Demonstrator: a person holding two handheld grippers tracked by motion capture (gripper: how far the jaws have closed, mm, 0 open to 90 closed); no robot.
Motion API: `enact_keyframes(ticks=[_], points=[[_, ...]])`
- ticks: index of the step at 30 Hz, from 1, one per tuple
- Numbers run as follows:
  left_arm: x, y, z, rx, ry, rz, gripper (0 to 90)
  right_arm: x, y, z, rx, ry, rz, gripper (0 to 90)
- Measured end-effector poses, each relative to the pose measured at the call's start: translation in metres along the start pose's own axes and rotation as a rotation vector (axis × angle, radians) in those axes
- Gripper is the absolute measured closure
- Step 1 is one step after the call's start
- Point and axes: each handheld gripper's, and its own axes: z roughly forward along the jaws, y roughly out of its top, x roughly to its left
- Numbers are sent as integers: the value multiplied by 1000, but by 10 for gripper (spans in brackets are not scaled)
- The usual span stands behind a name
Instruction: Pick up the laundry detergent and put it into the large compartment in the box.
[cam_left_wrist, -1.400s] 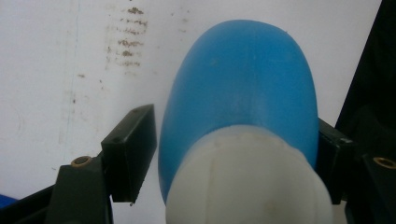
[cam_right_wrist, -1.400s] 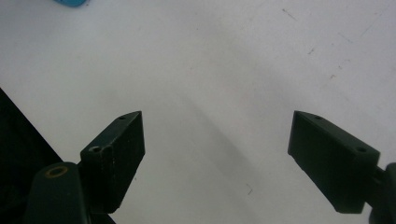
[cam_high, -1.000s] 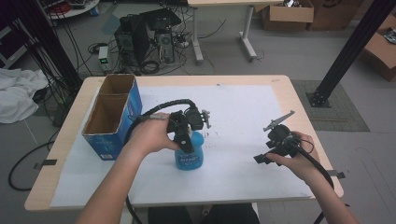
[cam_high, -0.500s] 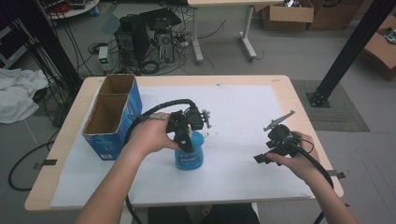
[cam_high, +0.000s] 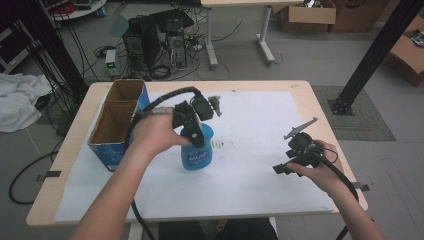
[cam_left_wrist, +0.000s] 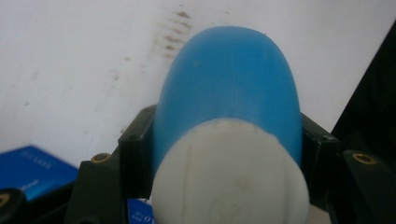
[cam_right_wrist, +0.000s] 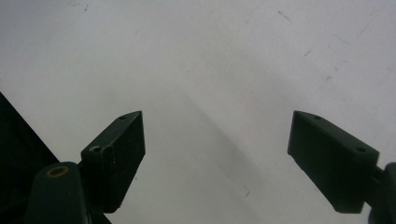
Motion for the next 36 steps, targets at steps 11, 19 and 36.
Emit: enact_keyframes(ticks=[11,19,36], points=[[45,-15,-68,-44,61,-418,379,-3,-1,-1,-9,7,15,190],[80,-49,-102,-66,99,-666,380,-5,-1,-5,-11,4,17,190],[124,-123,-139,-62,262,-997,381,-12,-6,-6,-5,1,25,187]])
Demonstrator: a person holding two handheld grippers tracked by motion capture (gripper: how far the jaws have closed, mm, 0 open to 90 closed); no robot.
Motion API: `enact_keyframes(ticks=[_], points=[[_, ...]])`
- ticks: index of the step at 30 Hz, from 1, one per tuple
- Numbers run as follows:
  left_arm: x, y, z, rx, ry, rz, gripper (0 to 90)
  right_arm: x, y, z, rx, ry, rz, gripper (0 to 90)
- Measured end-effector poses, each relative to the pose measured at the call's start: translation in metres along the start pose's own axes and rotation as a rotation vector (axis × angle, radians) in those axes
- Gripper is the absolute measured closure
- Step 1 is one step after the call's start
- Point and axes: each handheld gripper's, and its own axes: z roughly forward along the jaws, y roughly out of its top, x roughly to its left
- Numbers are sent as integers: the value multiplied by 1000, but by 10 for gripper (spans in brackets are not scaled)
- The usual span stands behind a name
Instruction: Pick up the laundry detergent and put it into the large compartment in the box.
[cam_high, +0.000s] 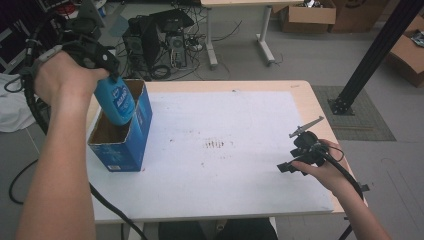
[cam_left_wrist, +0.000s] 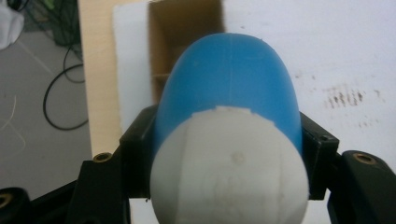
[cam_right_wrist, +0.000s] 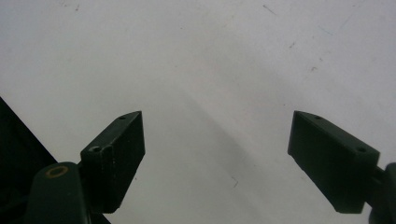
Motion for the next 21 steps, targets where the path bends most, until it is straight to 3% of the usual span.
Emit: enact_keyframes(ticks=[7,14,21], points=[[15,-4,7,1,21,-55,381,-3,-2,0,4,-2,9,188],[18,-7,25,16,29,-67,381,-5,-4,2,5,1,16,187],[17,-12,54,43,36,-67,381,-6,-7,3,9,2,19,188]])
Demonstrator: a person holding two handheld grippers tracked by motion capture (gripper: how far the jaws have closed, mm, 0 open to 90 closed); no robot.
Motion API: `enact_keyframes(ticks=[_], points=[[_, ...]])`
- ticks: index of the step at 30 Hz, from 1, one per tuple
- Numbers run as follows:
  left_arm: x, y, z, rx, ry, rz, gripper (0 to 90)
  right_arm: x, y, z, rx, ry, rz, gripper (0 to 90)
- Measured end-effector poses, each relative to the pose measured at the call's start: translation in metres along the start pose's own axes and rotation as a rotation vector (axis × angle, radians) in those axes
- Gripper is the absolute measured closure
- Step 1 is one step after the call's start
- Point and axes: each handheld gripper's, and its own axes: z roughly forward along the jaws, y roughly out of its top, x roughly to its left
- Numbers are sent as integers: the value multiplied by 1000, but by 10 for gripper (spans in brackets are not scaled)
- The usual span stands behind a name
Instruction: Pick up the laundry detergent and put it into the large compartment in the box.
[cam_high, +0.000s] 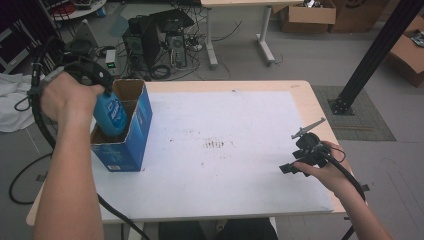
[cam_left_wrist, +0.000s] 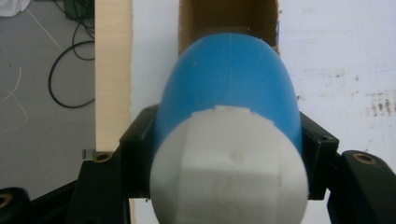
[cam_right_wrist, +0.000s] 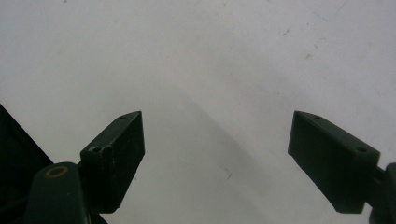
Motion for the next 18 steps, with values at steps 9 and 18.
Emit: enact_keyframes(ticks=[9,18], points=[[-3,-6,46,57,-16,3,381,-2,-3,3,7,1,9,188],[-3,-13,81,105,-12,11,381,-5,-6,5,8,4,12,188]])
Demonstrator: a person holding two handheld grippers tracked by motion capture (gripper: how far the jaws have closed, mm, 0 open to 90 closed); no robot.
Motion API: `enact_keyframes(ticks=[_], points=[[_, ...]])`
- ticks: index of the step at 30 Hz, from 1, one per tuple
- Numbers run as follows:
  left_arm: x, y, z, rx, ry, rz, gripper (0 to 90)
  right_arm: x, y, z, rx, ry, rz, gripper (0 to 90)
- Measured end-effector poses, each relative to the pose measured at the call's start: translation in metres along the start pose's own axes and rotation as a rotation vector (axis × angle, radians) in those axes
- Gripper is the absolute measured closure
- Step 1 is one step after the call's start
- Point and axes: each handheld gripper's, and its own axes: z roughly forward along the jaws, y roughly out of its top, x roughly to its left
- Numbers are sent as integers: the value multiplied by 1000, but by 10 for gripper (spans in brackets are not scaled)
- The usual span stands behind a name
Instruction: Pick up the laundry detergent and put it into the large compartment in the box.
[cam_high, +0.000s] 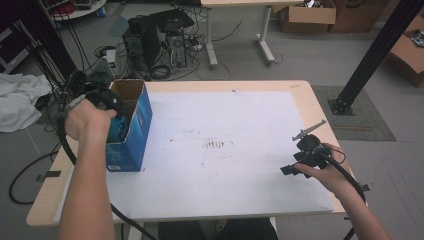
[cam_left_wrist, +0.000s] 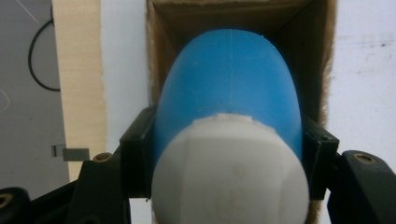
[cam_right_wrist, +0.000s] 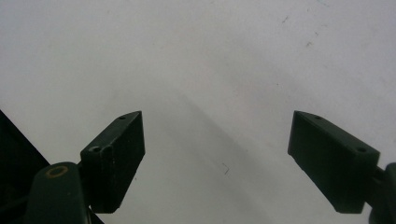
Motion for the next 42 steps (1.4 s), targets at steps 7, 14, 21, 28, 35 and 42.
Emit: enact_keyframes(ticks=[7,14,21,28,35,42], points=[[-1,-3,18,22,-9,2,381,1,0,2,3,1,-2,188],[-3,-4,26,34,-3,10,381,0,-1,2,4,1,3,188],[-5,-5,30,41,-9,15,381,0,-2,3,2,2,5,188],[-5,-7,34,42,-14,16,380,0,-3,3,2,1,6,188],[-6,-7,35,46,-10,23,380,1,-2,4,3,3,4,188],[-6,-7,35,55,-18,21,377,2,-2,5,4,3,4,188]])
